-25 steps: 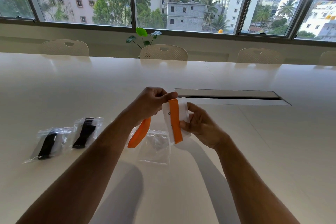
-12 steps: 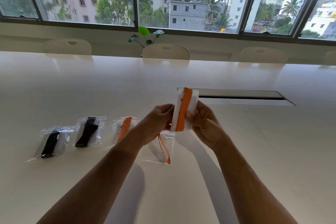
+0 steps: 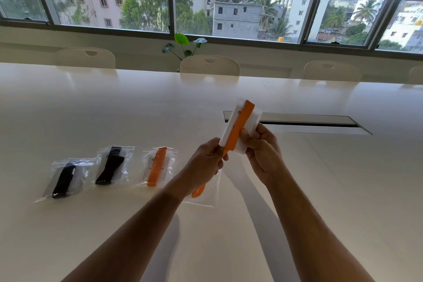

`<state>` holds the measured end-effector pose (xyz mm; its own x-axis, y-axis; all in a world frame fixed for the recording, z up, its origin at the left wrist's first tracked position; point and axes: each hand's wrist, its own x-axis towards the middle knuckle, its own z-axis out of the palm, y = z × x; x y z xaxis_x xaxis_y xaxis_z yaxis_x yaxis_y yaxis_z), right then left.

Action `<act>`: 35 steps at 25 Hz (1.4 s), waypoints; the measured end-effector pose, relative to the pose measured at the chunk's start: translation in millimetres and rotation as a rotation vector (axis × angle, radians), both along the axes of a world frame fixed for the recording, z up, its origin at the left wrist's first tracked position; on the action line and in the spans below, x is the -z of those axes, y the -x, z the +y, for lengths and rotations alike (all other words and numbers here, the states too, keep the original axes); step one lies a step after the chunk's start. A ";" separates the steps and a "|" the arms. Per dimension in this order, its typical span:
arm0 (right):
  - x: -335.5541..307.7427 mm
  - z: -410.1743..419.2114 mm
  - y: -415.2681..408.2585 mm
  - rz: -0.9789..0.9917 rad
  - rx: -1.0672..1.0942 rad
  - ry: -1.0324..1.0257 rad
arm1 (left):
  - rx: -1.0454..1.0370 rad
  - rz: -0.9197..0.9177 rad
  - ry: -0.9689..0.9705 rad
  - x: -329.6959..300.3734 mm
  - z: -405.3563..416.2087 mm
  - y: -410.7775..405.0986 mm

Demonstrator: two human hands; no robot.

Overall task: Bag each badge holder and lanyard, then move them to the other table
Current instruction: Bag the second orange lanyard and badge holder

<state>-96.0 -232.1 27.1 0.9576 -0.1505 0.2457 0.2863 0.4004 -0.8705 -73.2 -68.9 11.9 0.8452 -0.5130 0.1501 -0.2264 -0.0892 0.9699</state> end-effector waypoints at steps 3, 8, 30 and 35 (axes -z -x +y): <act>1.7 -1.1 -2.4 0.042 0.133 -0.017 | -0.001 0.064 0.060 2.7 -1.8 5.2; 6.1 2.4 -5.0 0.038 0.285 0.101 | -0.002 -0.071 -0.138 1.7 -5.2 11.7; 40.1 11.7 -0.9 0.020 0.122 0.644 | -0.437 -0.198 -0.149 -18.5 13.1 -7.5; 36.9 5.7 -0.8 0.022 0.016 0.621 | -0.299 -0.133 -0.009 -20.5 14.8 -4.9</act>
